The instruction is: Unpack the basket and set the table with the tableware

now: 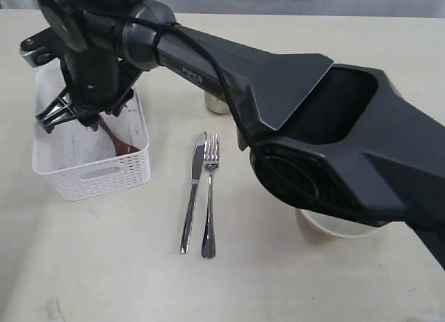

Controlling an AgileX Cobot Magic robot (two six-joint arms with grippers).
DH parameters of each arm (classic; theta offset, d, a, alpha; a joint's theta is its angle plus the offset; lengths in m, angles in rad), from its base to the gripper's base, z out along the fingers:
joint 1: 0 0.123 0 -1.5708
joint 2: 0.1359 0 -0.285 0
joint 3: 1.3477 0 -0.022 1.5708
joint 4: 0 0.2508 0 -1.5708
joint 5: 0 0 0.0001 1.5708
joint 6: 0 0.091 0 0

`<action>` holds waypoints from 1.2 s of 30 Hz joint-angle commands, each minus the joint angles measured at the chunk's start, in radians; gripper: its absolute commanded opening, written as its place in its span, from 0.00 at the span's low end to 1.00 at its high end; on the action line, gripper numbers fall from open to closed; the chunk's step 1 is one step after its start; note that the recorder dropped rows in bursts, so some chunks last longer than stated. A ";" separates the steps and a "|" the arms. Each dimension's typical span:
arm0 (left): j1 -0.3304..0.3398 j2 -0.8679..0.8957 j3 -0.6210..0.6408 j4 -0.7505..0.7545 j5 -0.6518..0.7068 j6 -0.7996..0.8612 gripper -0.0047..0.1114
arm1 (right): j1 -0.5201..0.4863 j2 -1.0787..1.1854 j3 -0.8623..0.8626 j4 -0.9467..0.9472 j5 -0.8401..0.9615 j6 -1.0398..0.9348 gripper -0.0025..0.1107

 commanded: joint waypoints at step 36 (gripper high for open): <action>-0.003 0.973 -0.513 -0.188 0.943 0.058 0.28 | -0.140 -0.947 0.799 0.109 -0.086 -0.019 0.02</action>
